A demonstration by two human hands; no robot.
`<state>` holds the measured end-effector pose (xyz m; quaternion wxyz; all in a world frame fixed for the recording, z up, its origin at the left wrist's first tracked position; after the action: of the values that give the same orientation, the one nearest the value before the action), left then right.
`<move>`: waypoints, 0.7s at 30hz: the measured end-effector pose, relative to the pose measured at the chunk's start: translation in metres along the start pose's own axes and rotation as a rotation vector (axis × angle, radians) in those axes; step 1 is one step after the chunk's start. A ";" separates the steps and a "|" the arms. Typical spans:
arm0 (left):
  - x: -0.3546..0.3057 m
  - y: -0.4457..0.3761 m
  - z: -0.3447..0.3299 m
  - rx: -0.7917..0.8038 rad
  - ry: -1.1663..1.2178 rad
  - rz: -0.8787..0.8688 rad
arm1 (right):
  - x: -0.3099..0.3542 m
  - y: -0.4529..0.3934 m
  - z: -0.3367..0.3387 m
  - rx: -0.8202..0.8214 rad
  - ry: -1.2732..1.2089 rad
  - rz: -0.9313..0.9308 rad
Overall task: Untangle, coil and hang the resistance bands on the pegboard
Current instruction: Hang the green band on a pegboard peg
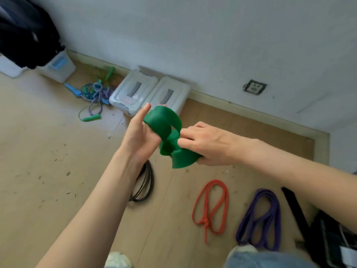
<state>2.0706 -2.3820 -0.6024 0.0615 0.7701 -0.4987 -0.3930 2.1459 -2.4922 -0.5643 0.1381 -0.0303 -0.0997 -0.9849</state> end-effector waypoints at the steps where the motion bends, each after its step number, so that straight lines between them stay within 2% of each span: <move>1: -0.012 0.011 -0.025 0.023 0.076 -0.013 | 0.002 0.006 0.031 -0.054 -0.034 -0.002; 3: -0.035 0.033 -0.073 0.048 0.217 -0.039 | 0.003 0.017 0.094 -0.160 -0.097 -0.020; 5: -0.059 0.053 -0.121 0.056 0.235 -0.080 | -0.002 0.031 0.151 -0.221 -0.146 -0.076; 7: -0.084 0.072 -0.168 0.055 0.085 -0.122 | -0.011 0.047 0.205 -0.284 -0.236 -0.162; 11: -0.128 0.111 -0.258 0.066 -0.181 -0.098 | -0.028 0.086 0.300 -0.507 -0.597 -0.409; 14: -0.153 0.138 -0.318 0.106 -0.304 -0.064 | -0.037 0.110 0.362 -0.585 -0.642 -0.563; 18: -0.171 0.174 -0.383 0.146 -0.530 -0.037 | -0.042 0.139 0.419 -0.514 -0.649 -0.705; 21: -0.179 0.198 -0.422 0.173 -0.570 -0.038 | -0.038 0.171 0.451 -0.602 -0.621 -0.752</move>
<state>2.1750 -2.4589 -0.1201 -0.1541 0.6402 -0.5131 -0.5505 2.2448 -2.5507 -0.0938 -0.2720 -0.3189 0.1454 -0.8962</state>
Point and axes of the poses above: each hand's wrist, its own y-axis away from the middle knuckle, its own z-axis out of the back of the hand, x = y × z, the point moved 5 cm from there along -y, towards the middle knuckle, and after that the axes turned 1 degree about x, right-handed, at the moved point
